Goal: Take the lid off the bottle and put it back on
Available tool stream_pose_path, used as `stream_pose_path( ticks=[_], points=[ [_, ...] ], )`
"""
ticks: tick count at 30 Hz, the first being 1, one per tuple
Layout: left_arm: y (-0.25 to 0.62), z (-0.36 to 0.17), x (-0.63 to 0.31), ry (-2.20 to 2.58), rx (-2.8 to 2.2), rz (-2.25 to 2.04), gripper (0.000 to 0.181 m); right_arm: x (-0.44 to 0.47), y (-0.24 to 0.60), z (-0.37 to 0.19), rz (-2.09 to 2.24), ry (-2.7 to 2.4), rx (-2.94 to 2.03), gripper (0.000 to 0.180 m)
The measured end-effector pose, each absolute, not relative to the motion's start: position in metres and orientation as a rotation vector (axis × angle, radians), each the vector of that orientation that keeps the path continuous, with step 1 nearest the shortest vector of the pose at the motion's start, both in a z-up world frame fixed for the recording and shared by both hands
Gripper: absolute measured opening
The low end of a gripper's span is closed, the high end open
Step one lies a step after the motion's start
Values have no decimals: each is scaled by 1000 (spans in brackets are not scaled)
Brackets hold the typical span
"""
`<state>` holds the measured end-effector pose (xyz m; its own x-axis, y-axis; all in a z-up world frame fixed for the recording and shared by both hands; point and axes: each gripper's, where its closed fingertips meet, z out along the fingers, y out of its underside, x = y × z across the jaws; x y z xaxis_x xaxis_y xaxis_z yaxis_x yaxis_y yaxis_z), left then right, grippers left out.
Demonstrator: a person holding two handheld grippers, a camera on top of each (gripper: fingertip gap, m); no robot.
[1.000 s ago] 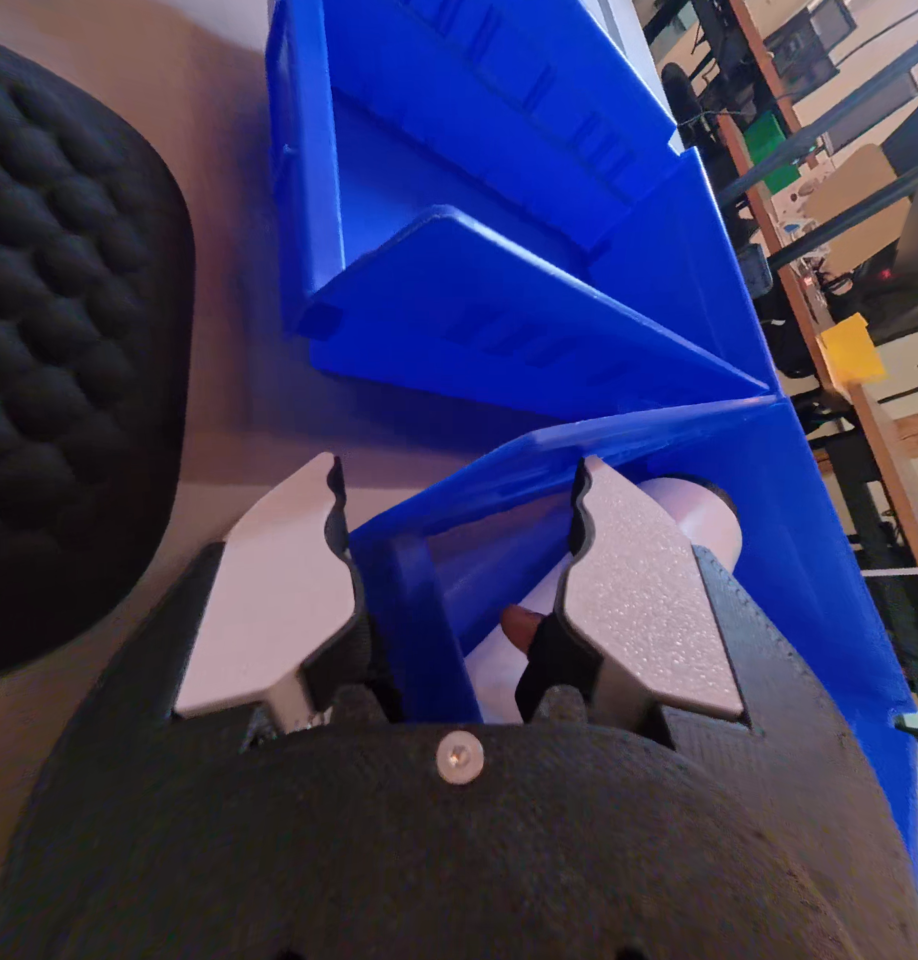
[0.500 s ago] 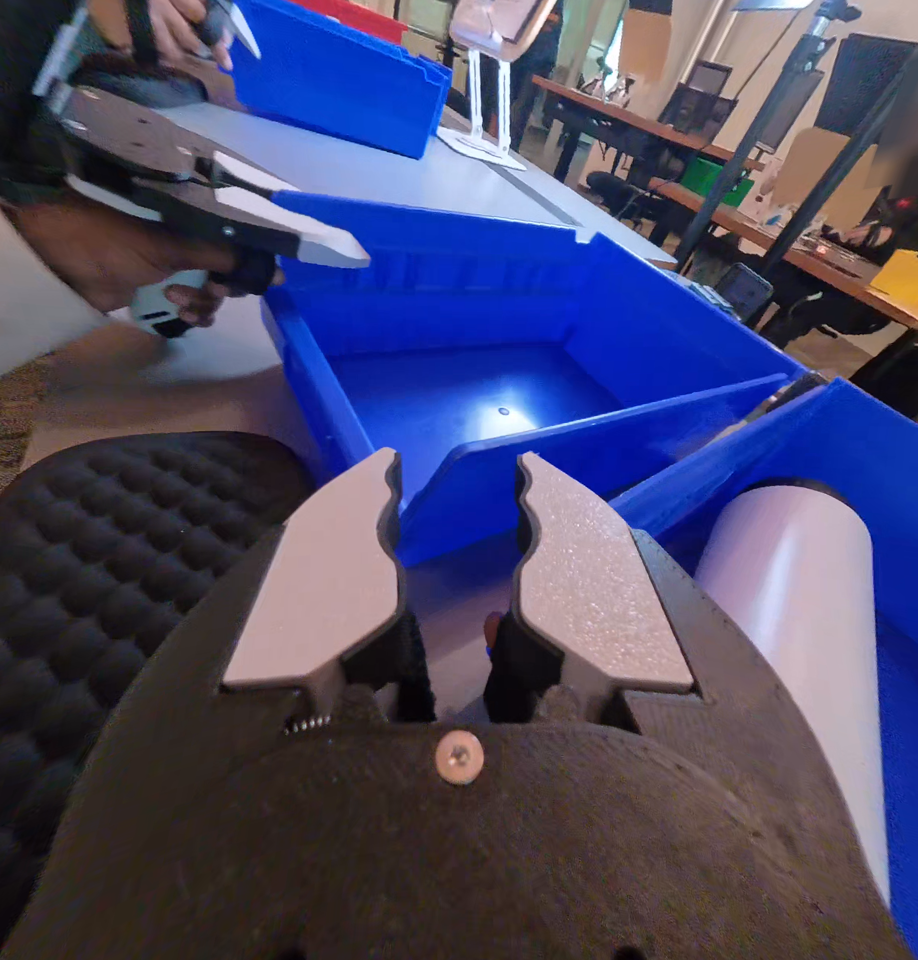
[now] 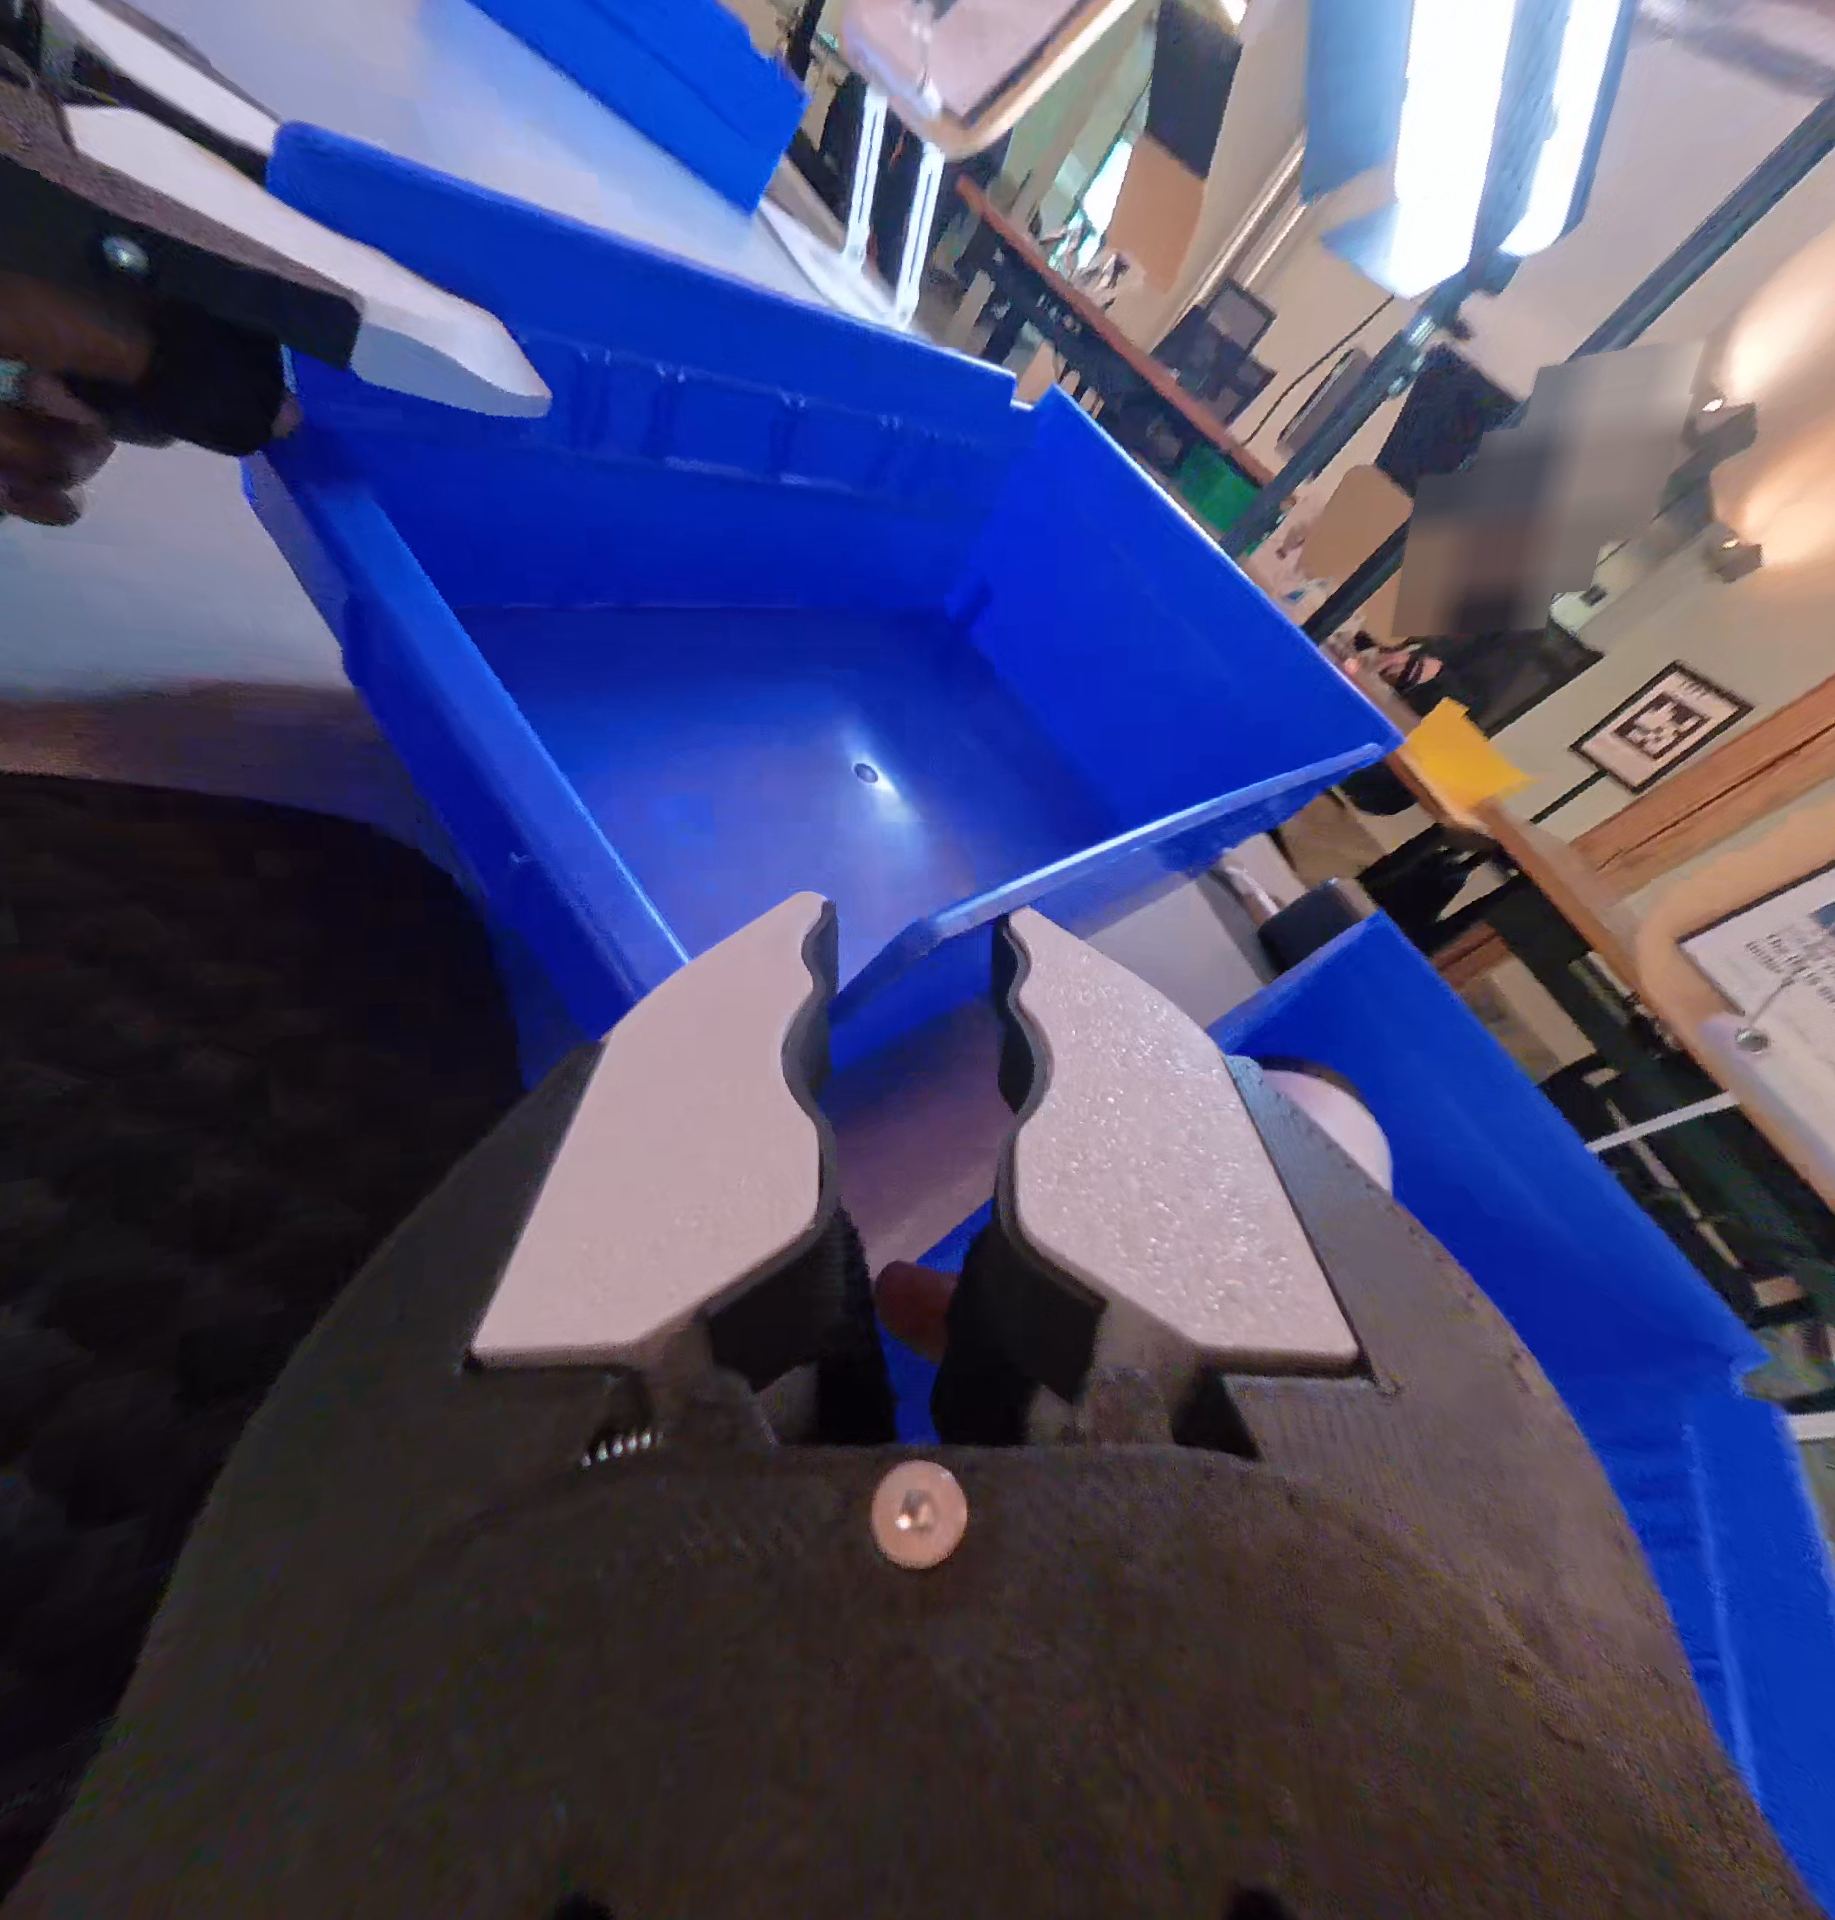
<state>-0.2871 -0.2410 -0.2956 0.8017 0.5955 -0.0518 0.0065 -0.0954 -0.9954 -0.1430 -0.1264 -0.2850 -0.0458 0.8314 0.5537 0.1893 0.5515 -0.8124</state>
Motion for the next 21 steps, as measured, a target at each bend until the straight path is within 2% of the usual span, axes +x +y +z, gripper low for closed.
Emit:
stream_pose_path(
  ticks=[5, 11, 16, 21],
  points=[
    [-224, -223, -256, -439, -1464, 543, 8, -114, -112, -213, 612, -1399, -806, 24],
    [-137, -161, -192, -247, -1415, 472, 8, -35, -50, -158, 457, -1198, -828, 22],
    [-32, -147, -113, -88, -1455, 310, 9, 57, 22, -137, 296, -1007, -957, 18],
    [58, -171, -23, -7, -1556, 83, 12, 151, 88, -141, 119, -897, -1087, 14]
  ],
)
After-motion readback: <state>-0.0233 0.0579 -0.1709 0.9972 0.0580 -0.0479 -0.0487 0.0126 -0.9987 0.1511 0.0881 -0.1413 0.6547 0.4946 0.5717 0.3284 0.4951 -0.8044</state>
